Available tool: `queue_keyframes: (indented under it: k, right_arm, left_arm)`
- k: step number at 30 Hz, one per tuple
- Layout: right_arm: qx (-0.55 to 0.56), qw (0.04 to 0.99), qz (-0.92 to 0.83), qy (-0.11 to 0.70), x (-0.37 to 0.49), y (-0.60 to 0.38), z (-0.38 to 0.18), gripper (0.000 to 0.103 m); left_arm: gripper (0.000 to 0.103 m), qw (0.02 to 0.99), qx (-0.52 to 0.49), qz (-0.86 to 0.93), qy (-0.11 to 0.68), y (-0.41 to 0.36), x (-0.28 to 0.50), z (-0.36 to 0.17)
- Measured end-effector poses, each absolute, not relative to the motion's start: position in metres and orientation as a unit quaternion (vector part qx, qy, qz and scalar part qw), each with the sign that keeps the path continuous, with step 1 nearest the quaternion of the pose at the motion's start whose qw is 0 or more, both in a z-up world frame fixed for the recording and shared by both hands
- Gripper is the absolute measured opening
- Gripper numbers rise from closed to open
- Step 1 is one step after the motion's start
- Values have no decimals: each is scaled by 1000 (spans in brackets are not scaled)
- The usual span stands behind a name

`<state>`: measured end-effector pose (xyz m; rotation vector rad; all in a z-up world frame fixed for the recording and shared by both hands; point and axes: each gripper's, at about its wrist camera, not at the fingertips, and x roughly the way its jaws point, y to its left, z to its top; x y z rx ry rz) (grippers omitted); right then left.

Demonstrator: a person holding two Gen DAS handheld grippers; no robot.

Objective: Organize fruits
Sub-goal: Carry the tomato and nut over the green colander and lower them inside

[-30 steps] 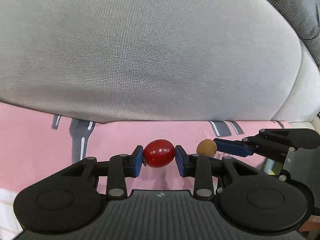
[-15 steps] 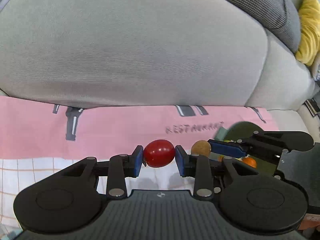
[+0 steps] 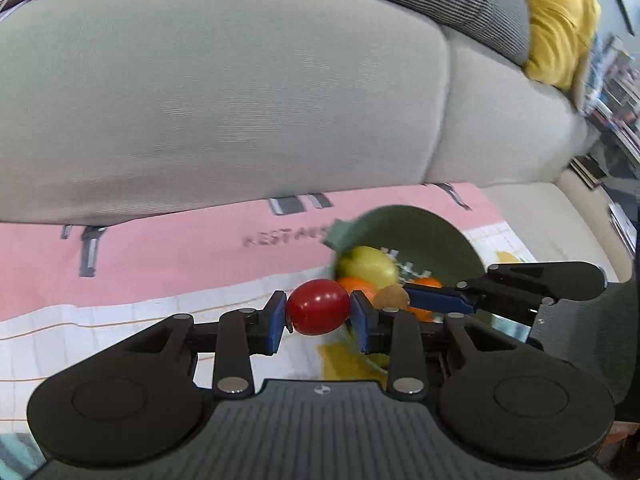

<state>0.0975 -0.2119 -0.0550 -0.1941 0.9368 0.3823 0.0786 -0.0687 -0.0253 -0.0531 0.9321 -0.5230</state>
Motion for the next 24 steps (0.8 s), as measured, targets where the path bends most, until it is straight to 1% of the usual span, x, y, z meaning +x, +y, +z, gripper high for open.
queue_keyframes:
  k: [11,24]
  right_arm:
    - [-95,872,144,459,80,-268,-56,25]
    - [-108,854,134,490,97,-326,-76,25]
  left_arm:
    - [38,841,-16,-298,452,-111,65,-27]
    - [38,818,-13,-314,482,-142,83,-48]
